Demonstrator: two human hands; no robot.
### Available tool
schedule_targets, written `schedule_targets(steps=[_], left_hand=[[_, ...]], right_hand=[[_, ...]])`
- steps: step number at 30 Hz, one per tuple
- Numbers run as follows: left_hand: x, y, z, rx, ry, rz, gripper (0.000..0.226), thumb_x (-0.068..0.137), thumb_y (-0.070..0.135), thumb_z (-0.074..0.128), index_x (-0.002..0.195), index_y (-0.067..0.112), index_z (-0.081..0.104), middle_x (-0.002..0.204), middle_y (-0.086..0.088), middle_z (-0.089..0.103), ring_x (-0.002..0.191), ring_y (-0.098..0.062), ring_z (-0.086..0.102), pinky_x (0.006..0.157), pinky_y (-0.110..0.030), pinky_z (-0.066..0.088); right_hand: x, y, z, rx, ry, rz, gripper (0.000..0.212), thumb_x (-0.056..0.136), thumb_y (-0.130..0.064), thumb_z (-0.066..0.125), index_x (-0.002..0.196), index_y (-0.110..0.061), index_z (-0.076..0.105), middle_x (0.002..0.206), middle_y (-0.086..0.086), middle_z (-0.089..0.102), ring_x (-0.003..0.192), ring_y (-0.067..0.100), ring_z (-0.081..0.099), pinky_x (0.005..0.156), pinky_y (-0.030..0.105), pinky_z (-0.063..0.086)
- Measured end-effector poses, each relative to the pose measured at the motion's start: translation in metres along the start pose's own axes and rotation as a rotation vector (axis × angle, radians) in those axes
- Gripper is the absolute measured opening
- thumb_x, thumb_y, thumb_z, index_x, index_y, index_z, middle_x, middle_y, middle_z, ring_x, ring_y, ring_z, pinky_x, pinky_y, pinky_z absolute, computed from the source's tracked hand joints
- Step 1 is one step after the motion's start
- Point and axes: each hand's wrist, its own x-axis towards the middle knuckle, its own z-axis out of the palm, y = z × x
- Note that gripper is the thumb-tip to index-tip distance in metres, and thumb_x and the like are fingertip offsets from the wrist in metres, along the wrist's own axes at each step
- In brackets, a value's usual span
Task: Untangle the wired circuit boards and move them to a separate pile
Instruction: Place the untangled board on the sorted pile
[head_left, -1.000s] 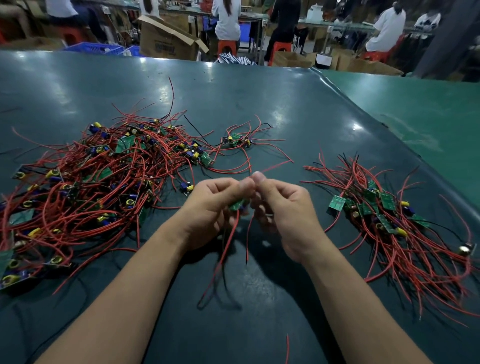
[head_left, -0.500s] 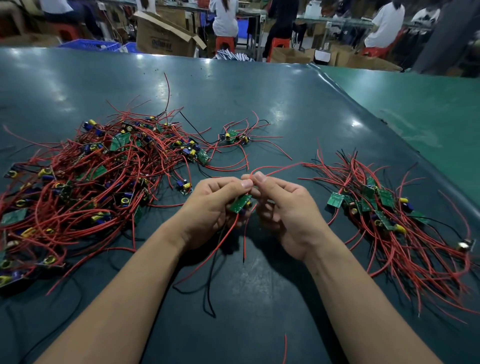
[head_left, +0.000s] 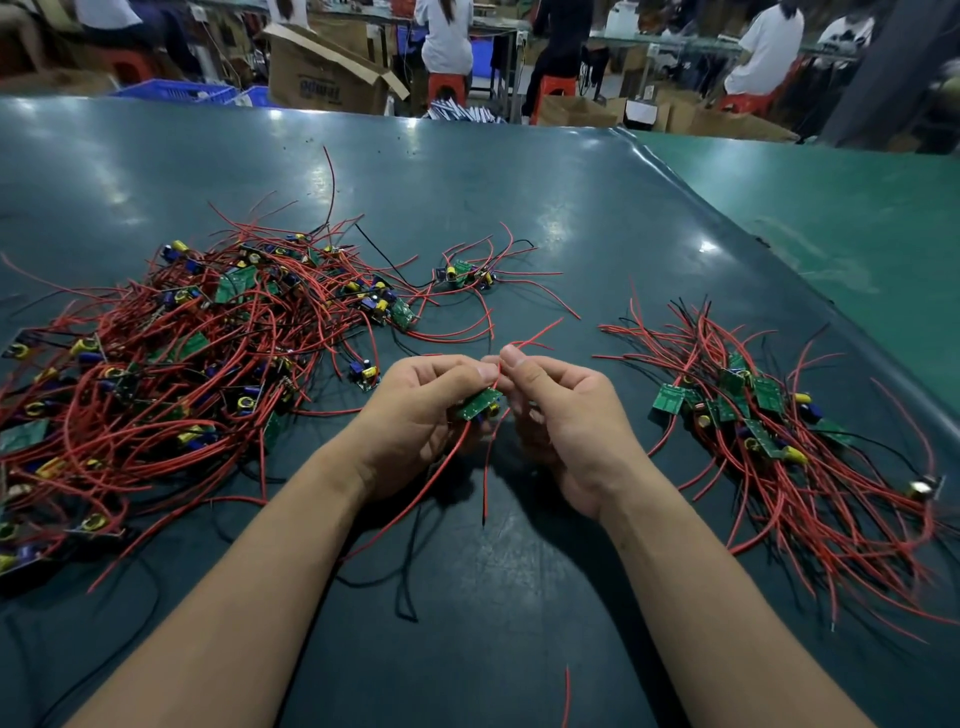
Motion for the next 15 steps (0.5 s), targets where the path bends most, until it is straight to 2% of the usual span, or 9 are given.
schedule_targets(steps=[3, 6, 8, 10, 12, 15], left_hand=[[0.0007, -0.0052, -0.0008, 0.103, 0.041, 0.042, 0.018, 0.09, 0.005, 0.058, 0.074, 0.002, 0.065, 0.054, 0.001, 0.058, 0.043, -0.006, 0.052, 0.042, -0.016, 0.044], [0.0005, -0.0082, -0.0019, 0.212, 0.041, 0.082, 0.014, 0.079, 0.017, 0.067, 0.076, 0.003, 0.066, 0.063, -0.008, 0.058, 0.056, -0.019, 0.049, 0.052, -0.024, 0.038], [0.0001, -0.0073, -0.0025, 0.224, 0.014, 0.083, 0.018, 0.074, 0.022, 0.068, 0.076, 0.004, 0.067, 0.069, -0.01, 0.06, 0.064, -0.02, 0.05, 0.057, -0.027, 0.039], [-0.0001, -0.0058, -0.0025, 0.169, -0.01, 0.067, 0.014, 0.074, 0.018, 0.066, 0.073, 0.004, 0.066, 0.064, -0.004, 0.061, 0.053, -0.011, 0.053, 0.05, -0.018, 0.043], [-0.0005, -0.0043, -0.0028, 0.155, -0.025, 0.045, 0.012, 0.075, 0.017, 0.065, 0.068, 0.008, 0.068, 0.055, 0.0, 0.058, 0.043, -0.007, 0.05, 0.04, -0.017, 0.041], [-0.0008, -0.0035, -0.0037, 0.222, -0.059, 0.041, 0.013, 0.074, 0.022, 0.067, 0.064, 0.014, 0.071, 0.055, 0.001, 0.058, 0.043, -0.008, 0.049, 0.042, -0.021, 0.039]], right_hand=[[-0.0006, -0.0004, -0.0008, -0.036, 0.038, -0.046, 0.02, 0.088, -0.022, 0.069, 0.081, -0.003, 0.07, 0.045, -0.009, 0.043, 0.034, 0.002, 0.028, 0.034, 0.013, 0.023], [-0.0004, -0.0016, -0.0019, -0.035, 0.046, -0.047, 0.014, 0.088, -0.015, 0.068, 0.076, -0.007, 0.07, 0.044, -0.009, 0.041, 0.035, 0.003, 0.025, 0.035, 0.015, 0.021], [0.0006, -0.0008, -0.0006, -0.023, 0.055, -0.046, 0.017, 0.091, -0.012, 0.064, 0.076, -0.008, 0.072, 0.045, -0.007, 0.037, 0.036, 0.004, 0.023, 0.037, 0.014, 0.019], [0.002, 0.0, 0.0008, -0.007, 0.089, -0.057, 0.024, 0.094, -0.012, 0.059, 0.074, -0.009, 0.073, 0.046, -0.006, 0.037, 0.035, 0.004, 0.023, 0.037, 0.013, 0.019], [0.004, -0.0008, 0.0011, 0.028, 0.158, -0.067, 0.028, 0.096, -0.011, 0.056, 0.073, -0.01, 0.072, 0.047, -0.006, 0.038, 0.033, 0.004, 0.022, 0.036, 0.012, 0.018], [0.0075, -0.0026, -0.0011, 0.178, 0.241, -0.024, 0.024, 0.095, -0.006, 0.051, 0.078, -0.01, 0.068, 0.051, -0.005, 0.04, 0.033, 0.004, 0.022, 0.034, 0.012, 0.019]])
